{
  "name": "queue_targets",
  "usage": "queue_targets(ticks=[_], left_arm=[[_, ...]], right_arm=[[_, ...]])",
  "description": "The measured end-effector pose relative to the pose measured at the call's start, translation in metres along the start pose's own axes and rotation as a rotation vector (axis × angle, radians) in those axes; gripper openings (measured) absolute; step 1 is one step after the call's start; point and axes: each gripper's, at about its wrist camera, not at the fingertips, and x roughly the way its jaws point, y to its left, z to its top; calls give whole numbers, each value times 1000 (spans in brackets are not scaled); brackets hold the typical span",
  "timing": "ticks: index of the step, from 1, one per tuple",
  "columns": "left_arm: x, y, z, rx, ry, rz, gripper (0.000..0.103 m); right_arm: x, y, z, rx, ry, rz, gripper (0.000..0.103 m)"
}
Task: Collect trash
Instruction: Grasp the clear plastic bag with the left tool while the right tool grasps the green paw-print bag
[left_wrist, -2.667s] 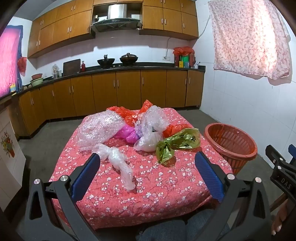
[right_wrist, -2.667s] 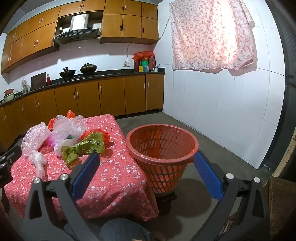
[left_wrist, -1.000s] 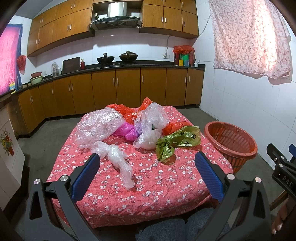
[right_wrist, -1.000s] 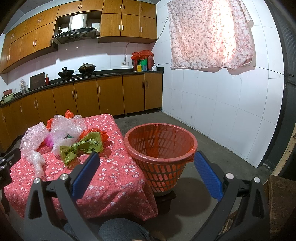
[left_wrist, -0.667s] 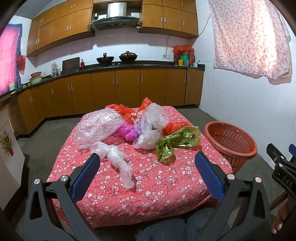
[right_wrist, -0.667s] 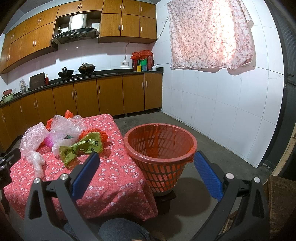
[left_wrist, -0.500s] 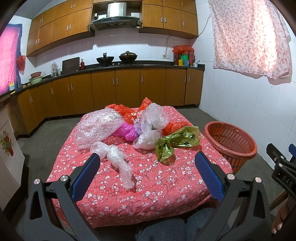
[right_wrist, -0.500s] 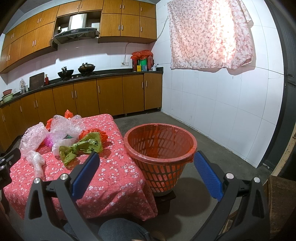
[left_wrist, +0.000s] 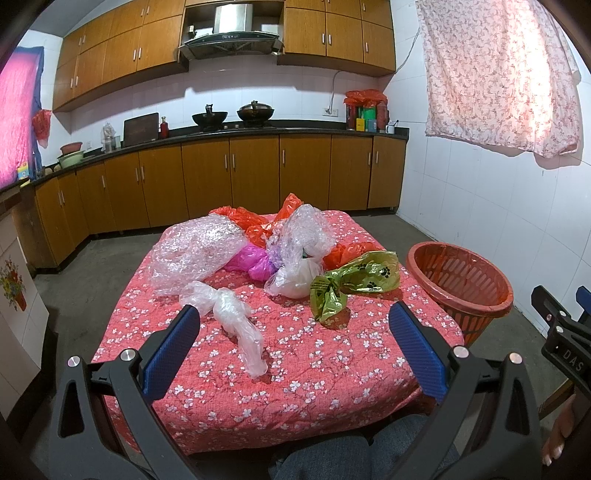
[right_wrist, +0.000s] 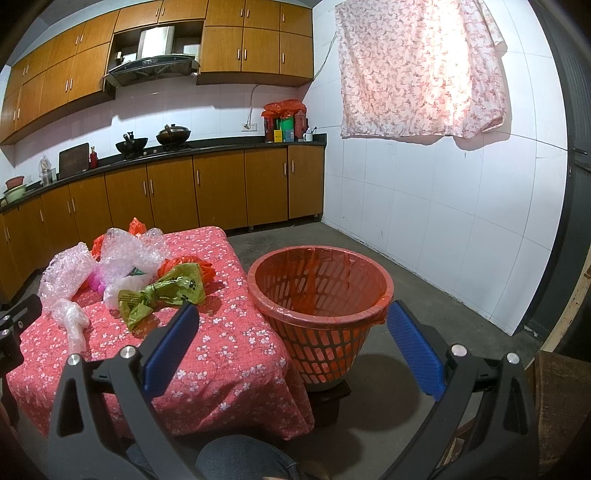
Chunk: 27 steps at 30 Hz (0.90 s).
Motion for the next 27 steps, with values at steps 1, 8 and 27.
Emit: queue_targets(ticks=[1, 8, 27], left_arm=[[0, 0, 0, 0, 0, 0, 101], [6, 1, -8, -3, -1, 7, 101], [91, 86, -16, -172, 148, 154, 100]], right_arm=[[0, 0, 0, 0, 1, 0, 99], [2, 1, 0, -2, 3, -4, 99], [46, 26, 2, -34, 29, 29, 99]])
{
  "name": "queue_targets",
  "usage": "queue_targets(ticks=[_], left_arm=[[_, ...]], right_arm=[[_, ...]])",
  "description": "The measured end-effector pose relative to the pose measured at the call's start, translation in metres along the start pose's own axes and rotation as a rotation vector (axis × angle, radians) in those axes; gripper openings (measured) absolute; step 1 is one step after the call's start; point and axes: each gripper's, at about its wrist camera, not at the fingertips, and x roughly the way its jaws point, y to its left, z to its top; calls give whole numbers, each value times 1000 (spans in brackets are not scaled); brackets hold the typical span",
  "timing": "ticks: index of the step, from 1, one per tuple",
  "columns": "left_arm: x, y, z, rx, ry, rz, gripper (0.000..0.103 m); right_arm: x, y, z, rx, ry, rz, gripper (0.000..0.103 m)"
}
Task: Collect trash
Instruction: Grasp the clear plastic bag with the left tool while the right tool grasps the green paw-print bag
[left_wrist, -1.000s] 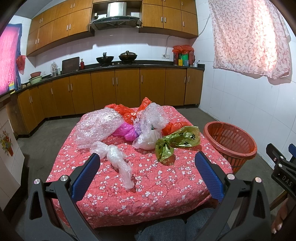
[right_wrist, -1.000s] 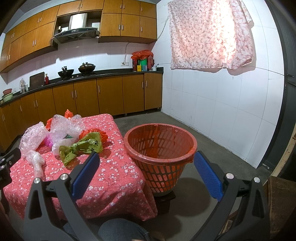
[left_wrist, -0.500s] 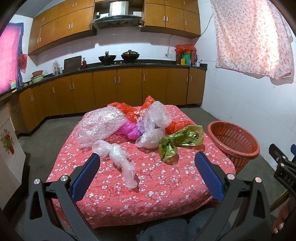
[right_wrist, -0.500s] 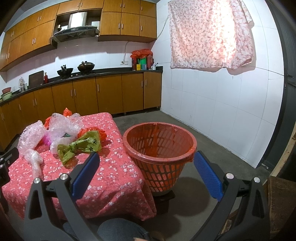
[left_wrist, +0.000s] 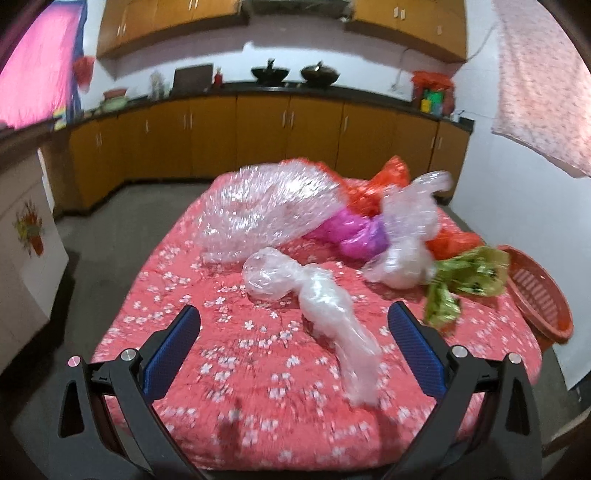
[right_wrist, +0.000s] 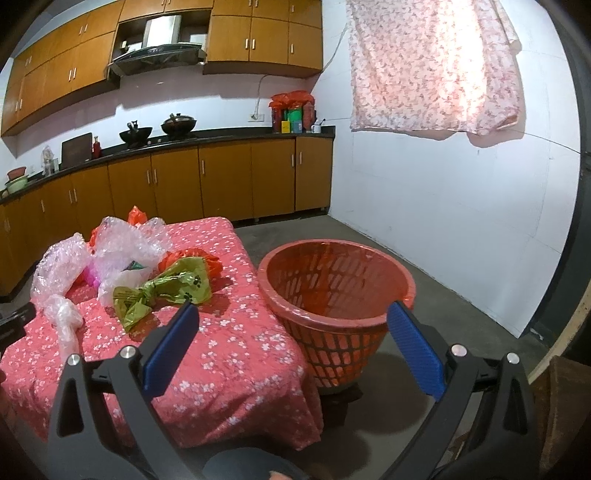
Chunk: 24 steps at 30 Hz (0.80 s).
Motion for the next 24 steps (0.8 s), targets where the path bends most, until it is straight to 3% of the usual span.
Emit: queue_targets(ticks=[8, 16, 19, 21, 24], left_arm=[[56, -16, 5, -15, 99, 14, 82], [76, -12, 1, 0, 162, 30, 67], [77, -7, -2, -5, 175, 16, 55], [77, -3, -3, -2, 179, 0, 41], [75, 3, -4, 4, 172, -28, 36]], right_arm=[[25, 33, 6, -68, 10, 14, 99], [48, 55, 8, -92, 32, 43, 99], [58, 64, 11, -97, 35, 79, 99], [66, 72, 13, -107, 31, 103, 99], [81, 84, 17, -120, 32, 130, 99]])
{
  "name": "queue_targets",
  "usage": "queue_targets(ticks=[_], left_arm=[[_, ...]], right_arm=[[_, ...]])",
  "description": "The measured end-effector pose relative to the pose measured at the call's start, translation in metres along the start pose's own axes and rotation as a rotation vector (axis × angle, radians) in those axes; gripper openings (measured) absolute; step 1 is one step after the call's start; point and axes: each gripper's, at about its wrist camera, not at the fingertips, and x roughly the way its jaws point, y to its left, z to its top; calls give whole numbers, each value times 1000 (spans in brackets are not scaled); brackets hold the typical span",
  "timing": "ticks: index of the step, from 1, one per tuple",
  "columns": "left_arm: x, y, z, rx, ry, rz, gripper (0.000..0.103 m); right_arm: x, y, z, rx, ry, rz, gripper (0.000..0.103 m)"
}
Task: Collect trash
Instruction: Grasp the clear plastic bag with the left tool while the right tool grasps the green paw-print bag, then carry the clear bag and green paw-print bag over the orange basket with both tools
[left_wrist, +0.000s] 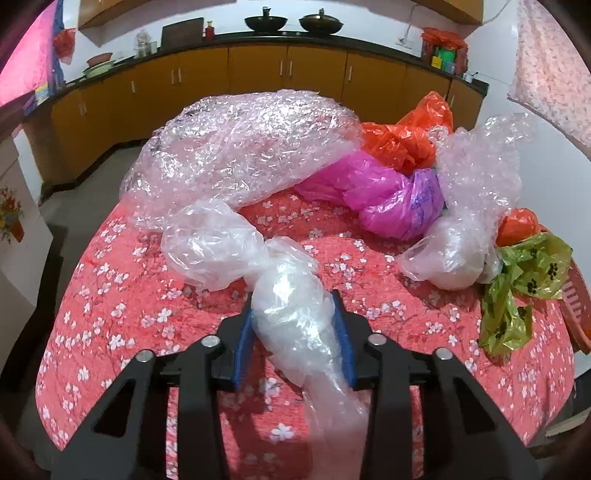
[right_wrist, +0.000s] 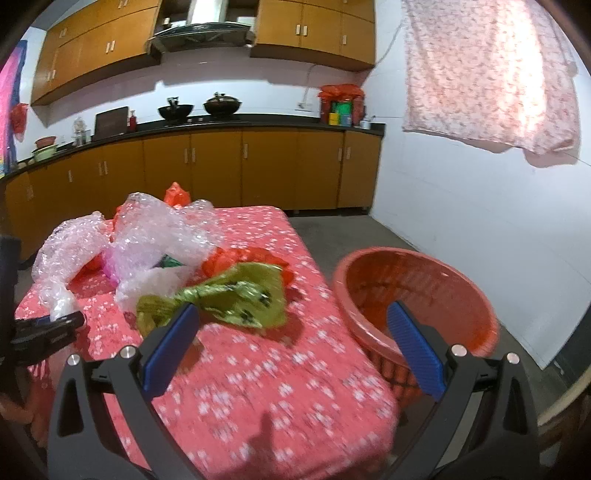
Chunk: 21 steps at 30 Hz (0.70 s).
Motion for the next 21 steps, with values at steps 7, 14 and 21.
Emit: queue_targets(ticks=[7, 14, 21], left_arm=[[-16, 14, -3, 16, -38, -71, 32], [-37, 24, -4, 35, -81, -89, 32], [-52, 34, 1, 21, -103, -101, 32]], right_arm=[[35, 8, 15, 61, 65, 91, 92], [53, 46, 10, 29, 131, 182, 83], [72, 70, 0, 14, 223, 227, 71]])
